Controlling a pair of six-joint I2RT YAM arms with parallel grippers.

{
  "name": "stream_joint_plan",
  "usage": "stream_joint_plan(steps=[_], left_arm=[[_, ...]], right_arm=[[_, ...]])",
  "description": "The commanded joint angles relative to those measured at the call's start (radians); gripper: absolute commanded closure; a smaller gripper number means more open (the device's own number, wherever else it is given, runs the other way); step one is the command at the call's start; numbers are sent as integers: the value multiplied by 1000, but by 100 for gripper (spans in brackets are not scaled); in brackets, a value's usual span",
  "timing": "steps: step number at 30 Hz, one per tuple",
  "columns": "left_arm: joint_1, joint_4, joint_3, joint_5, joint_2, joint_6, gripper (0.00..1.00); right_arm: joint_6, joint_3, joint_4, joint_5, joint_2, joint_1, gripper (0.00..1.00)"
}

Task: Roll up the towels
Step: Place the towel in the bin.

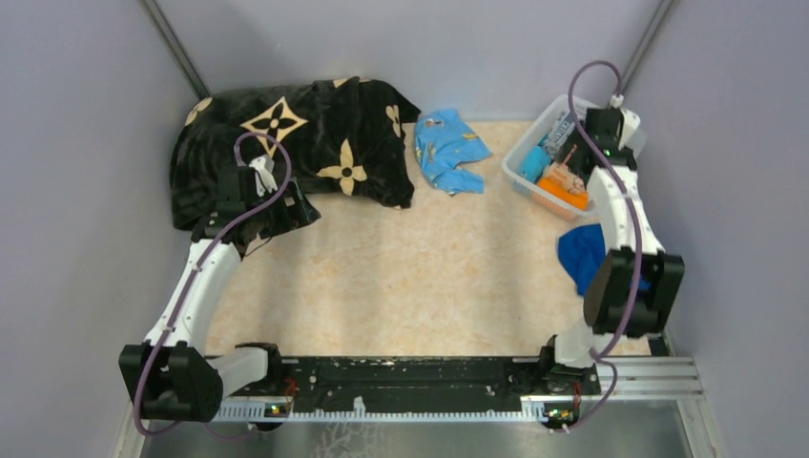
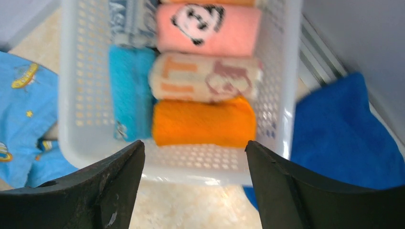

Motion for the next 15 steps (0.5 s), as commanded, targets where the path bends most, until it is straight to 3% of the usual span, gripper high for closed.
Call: stream_joint_plan(steps=[1, 9, 15], left_arm=[[4, 28, -9, 51, -27, 5, 4], [6, 41, -21, 80, -41, 6, 4], [7, 52, -29, 89, -52, 9, 4]], right_arm=[[118, -255, 53, 10, -219, -66, 23], [240, -733, 167, 20, -573, -118, 24], [265, -899, 267, -80, -550, -118, 28]])
